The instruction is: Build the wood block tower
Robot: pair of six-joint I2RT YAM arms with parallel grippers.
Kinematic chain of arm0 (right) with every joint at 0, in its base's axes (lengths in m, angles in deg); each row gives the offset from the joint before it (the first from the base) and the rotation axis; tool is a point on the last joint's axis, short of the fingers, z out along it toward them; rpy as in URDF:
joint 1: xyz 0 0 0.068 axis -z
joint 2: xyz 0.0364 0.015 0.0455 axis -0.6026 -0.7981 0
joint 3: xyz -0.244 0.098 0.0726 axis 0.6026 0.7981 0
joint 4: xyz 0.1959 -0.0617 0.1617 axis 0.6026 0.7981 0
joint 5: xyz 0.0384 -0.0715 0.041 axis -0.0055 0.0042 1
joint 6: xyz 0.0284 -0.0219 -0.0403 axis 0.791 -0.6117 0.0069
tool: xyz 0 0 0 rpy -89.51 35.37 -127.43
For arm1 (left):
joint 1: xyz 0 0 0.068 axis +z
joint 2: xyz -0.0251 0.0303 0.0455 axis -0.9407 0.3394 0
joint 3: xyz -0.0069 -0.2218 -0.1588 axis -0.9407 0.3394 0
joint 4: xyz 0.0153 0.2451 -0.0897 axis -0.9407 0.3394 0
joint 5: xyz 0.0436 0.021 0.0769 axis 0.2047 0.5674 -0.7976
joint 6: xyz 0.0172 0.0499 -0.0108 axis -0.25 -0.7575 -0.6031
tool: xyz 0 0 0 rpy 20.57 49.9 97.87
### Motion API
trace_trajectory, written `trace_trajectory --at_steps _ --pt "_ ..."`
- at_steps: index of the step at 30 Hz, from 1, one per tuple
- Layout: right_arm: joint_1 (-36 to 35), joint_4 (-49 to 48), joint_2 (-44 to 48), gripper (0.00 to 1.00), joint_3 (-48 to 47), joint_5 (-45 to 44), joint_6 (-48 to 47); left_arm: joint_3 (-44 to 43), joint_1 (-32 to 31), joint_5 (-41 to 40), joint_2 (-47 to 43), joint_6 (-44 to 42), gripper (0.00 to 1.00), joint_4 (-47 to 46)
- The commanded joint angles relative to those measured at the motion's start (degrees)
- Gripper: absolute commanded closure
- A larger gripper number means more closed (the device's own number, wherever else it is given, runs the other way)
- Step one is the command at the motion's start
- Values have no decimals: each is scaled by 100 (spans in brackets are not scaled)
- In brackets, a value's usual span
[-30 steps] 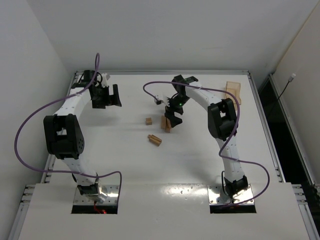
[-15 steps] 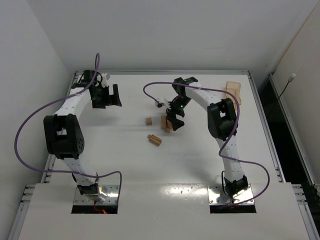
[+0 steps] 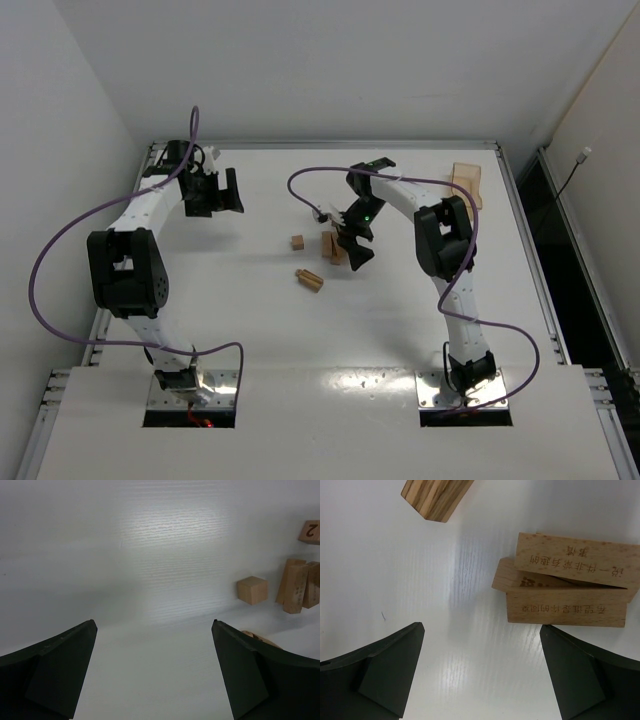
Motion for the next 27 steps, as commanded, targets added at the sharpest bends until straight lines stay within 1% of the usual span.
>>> trace_trajectory --at_steps 1,20,27 --pt "6 154 387 0 7 342 -263 -14 -30 109 -66 33 0 -137" --pt "-47 391 335 0 60 448 -316 -14 -30 162 -66 85 0 -137" --pt "-47 549 282 0 7 615 -369 -14 -30 162 -66 85 0 -137"
